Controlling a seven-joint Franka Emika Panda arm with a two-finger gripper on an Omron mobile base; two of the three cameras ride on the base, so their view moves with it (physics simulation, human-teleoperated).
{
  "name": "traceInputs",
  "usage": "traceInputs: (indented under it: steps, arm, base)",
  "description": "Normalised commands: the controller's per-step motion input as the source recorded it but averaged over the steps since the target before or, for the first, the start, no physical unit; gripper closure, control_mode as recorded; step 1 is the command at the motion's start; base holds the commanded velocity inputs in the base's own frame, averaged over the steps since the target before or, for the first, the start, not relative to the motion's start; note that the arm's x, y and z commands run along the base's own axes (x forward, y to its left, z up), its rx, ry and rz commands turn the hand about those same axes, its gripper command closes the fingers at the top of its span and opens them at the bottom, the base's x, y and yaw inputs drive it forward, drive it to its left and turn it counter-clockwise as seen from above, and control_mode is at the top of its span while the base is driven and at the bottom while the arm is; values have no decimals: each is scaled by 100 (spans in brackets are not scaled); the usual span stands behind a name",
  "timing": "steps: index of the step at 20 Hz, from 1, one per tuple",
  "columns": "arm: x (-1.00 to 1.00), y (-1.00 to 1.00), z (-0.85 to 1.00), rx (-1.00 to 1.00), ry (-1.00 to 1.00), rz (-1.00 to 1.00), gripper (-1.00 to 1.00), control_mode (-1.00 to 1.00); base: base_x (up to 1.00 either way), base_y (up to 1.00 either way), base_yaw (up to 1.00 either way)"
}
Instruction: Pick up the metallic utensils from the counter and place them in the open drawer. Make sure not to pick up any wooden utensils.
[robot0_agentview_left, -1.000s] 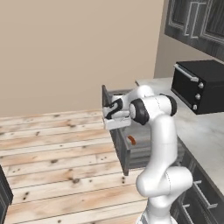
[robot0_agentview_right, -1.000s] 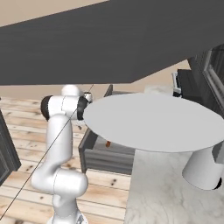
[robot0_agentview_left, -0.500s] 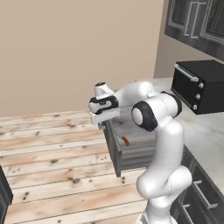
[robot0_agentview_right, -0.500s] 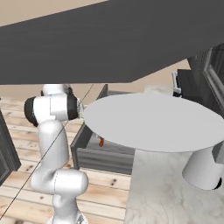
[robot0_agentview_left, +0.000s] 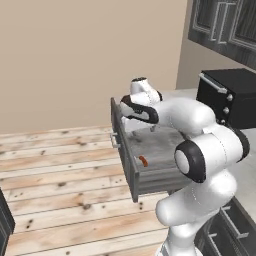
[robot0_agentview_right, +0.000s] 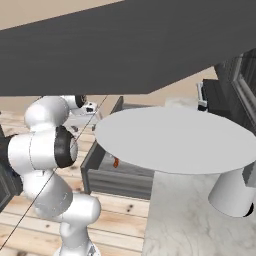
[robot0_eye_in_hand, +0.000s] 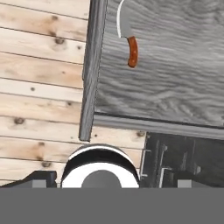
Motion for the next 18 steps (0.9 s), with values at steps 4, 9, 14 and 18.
traceInputs:
  steps: [4,9,14,18]
  arm:
    - [-100,-91,87,12,-27,-11,-100,-100]
    - [-75,-15,34,8,-52,-5,-100,-100]
    - [0,0,0,1,-1,0,-100,-100]
    - [-28,1,-14,-2,3,4,-100,-100]
  base:
    - [0,0,0]
    - [0,0,0]
    - [0,0,0]
    - [0,0,0]
